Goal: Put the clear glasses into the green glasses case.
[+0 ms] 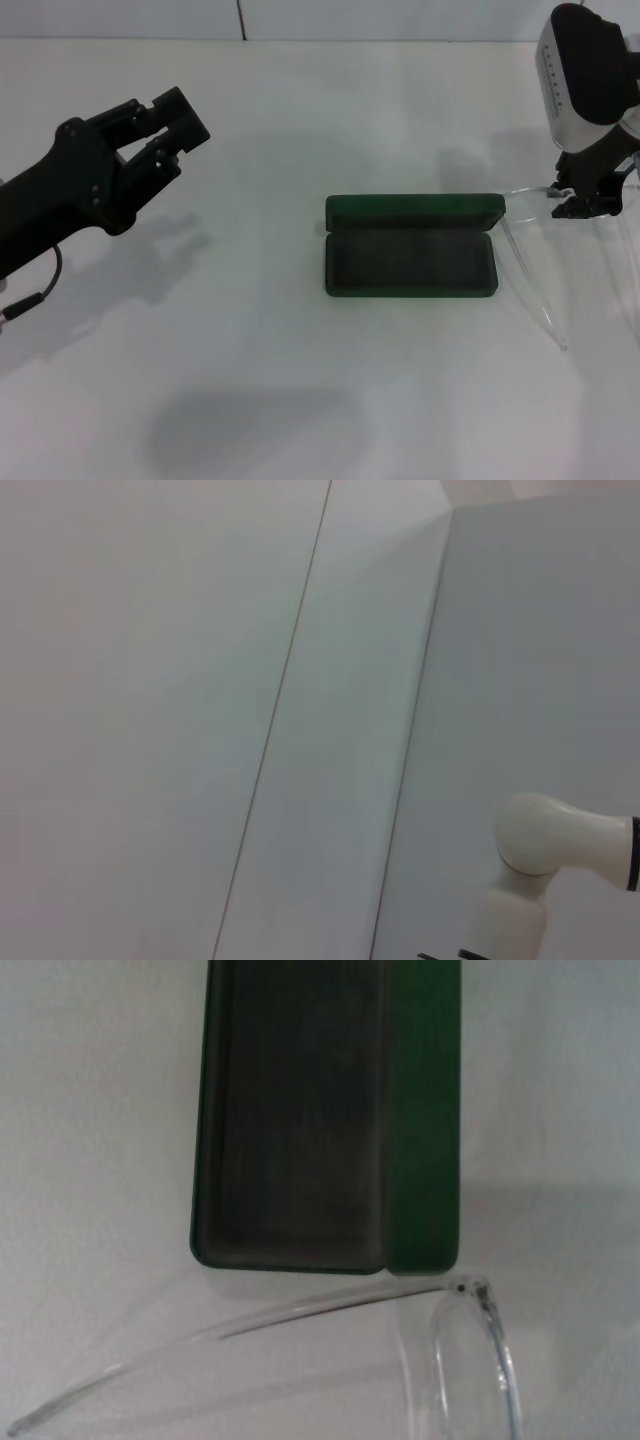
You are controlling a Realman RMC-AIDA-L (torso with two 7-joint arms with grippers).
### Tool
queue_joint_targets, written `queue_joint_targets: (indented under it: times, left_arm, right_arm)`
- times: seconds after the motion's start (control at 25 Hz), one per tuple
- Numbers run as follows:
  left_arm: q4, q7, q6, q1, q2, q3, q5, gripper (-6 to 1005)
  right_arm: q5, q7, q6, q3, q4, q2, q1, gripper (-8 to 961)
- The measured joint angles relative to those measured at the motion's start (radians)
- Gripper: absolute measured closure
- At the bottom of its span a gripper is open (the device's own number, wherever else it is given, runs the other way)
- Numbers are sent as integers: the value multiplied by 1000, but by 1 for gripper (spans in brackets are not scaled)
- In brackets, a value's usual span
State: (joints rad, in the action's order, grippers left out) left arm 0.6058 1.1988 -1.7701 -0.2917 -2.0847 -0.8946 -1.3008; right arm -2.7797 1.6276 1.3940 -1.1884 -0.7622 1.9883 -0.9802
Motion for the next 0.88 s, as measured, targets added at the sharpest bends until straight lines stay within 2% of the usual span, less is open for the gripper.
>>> queue_joint_targets:
  times: [0.2, 0.32, 0.44, 0.6, 0.88]
  left_arm:
    - [-11, -2, 0, 0, 0, 0, 0, 694]
    - [-12, -2, 0, 5, 0, 0, 0, 693]
    - [-13, -2, 0, 8, 0, 0, 0, 692]
    - [-14, -2, 0, 11, 0, 0, 2, 693]
    - [-14, -2, -2, 7, 0, 0, 6, 694]
  right_arm:
    - [-3, 3, 1, -4, -8, 5, 0, 727]
    - [-24, 8, 0, -4, -14, 16, 1, 796]
    - [-50, 12, 5, -4, -25, 24, 6, 819]
    - [-54, 12, 34, -13, -39, 26, 14, 835]
    - [-47, 12, 145, -16, -201, 27, 83, 836]
